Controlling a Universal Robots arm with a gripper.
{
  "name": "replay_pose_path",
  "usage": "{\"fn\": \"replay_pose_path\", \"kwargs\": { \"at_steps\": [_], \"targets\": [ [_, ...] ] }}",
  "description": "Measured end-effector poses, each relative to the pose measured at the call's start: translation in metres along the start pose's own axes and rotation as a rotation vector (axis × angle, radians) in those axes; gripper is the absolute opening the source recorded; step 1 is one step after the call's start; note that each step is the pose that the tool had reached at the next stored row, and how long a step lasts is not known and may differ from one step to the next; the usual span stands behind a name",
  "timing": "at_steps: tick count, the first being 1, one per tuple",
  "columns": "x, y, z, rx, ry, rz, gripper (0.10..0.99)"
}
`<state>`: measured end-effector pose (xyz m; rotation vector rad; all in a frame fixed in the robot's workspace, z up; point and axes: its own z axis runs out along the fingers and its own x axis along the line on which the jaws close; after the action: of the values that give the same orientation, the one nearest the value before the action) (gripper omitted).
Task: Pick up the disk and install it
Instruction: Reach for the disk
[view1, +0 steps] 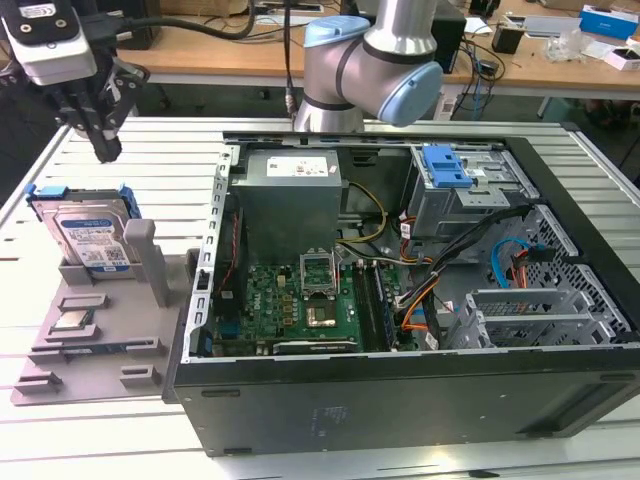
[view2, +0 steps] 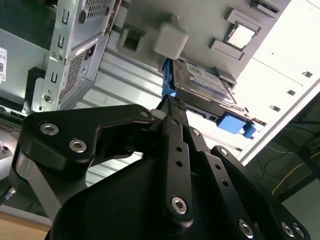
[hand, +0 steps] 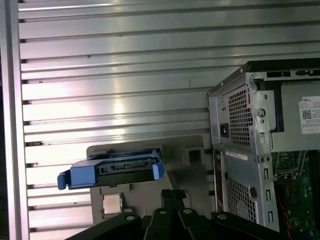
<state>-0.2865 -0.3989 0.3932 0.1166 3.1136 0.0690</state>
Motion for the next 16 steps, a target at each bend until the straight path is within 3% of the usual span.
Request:
{"fn": "replay_pose_path", "kwargs": {
  "at_steps": [16],
  "targets": [
    [0.0480,-0.0035,-0.0013,0.000,0.0001,0.000,0.106]
  ]
}}
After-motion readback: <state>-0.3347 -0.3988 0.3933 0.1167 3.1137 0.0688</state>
